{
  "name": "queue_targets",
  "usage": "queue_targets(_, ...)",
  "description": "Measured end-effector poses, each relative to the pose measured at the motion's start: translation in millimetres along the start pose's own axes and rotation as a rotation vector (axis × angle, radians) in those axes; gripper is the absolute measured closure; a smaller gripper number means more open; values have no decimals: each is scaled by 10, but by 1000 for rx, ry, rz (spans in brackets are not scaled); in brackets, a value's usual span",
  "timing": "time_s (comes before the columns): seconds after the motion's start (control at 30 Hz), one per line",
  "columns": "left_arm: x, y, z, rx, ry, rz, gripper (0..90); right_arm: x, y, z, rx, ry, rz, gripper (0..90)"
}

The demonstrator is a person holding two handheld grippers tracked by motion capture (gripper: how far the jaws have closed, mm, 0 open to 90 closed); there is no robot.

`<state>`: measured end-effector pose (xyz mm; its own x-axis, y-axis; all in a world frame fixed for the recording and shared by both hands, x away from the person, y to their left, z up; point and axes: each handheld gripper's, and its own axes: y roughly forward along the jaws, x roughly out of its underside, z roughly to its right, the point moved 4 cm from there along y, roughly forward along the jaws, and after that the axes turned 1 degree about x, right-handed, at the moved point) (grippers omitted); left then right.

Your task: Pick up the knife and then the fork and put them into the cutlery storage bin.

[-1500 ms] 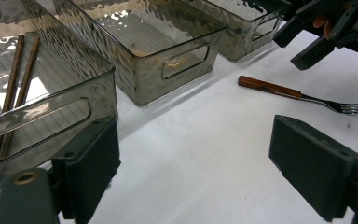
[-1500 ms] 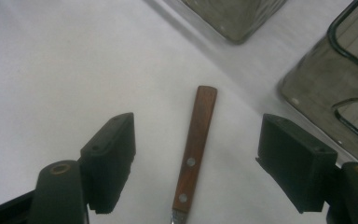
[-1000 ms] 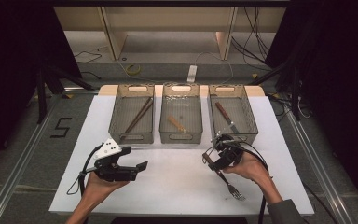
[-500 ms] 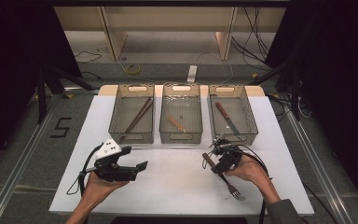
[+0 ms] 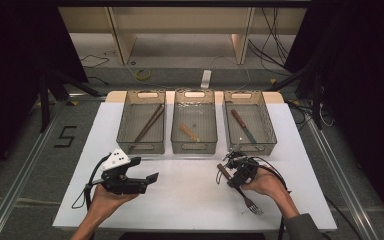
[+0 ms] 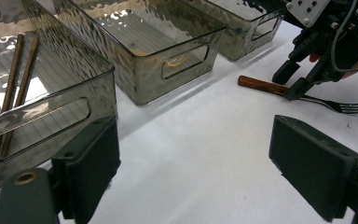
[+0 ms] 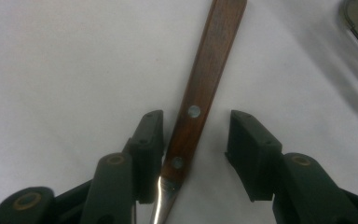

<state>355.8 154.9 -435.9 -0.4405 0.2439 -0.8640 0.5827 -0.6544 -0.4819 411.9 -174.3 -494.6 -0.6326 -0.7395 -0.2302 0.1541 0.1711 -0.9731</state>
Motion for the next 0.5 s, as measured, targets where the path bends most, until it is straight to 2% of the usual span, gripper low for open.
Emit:
queue_targets(0.27, 2, -1, 1, -1, 6, -5, 154, 3, 1, -11, 13, -17, -6, 609)
queue_targets(0.5, 4, 8, 9, 1, 7, -6, 154, -1, 2, -26, 6, -24, -11, 661)
